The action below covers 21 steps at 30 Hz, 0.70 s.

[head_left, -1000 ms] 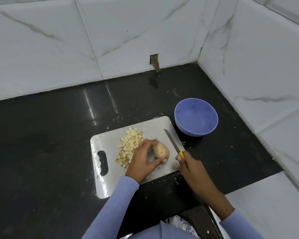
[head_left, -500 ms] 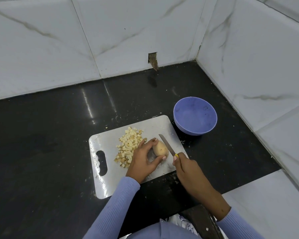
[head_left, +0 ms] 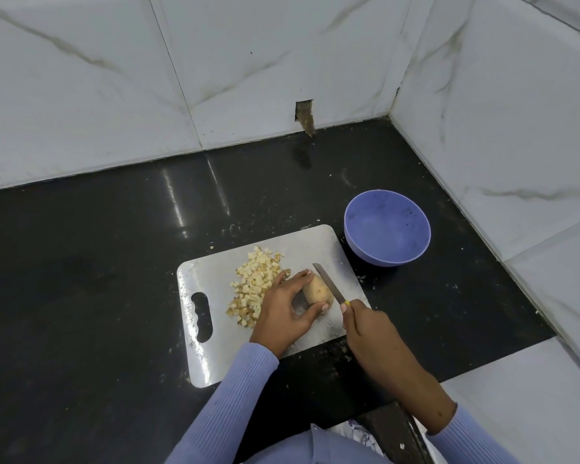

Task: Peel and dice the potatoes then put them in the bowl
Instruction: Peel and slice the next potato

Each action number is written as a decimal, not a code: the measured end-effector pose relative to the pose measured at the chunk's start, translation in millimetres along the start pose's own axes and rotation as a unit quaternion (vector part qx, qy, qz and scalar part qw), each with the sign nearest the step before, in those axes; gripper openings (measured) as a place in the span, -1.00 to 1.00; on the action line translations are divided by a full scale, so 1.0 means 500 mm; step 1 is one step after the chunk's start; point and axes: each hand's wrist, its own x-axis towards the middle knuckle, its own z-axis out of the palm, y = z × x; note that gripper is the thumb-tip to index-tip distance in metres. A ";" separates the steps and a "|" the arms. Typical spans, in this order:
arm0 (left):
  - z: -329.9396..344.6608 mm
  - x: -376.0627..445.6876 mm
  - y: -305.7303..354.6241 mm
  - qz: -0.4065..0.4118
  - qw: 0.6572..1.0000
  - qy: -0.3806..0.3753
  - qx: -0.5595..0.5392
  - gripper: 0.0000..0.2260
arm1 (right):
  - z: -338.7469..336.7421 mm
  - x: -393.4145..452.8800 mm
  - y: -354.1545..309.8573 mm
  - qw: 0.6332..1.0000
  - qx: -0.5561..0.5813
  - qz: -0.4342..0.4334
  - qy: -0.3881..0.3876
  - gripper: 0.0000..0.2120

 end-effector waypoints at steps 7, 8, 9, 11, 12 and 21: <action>-0.003 0.003 0.006 0.003 1.000 0.000 0.011 -0.51 | -0.001 -0.005 -0.020 0.998 -0.065 0.023 -0.001 -0.67; -0.003 0.003 0.007 0.005 1.000 -0.001 0.012 -0.51 | -0.001 -0.006 -0.024 0.997 -0.078 0.026 -0.002 -0.68; -0.003 0.004 0.007 0.007 1.000 -0.001 0.013 -0.51 | -0.002 -0.006 -0.027 0.995 -0.094 0.029 -0.004 -0.69; -0.002 0.003 0.010 0.010 1.000 -0.004 0.013 -0.51 | 0.000 -0.004 -0.033 0.992 -0.122 0.033 -0.006 -0.73; -0.002 0.003 0.012 0.011 1.000 -0.007 0.013 -0.50 | 0.001 0.000 -0.035 0.991 -0.130 0.034 -0.009 -0.75; -0.001 0.003 0.019 -0.013 1.000 -0.025 0.012 -0.49 | -0.001 0.008 -0.011 0.990 -0.118 0.038 -0.068 -0.73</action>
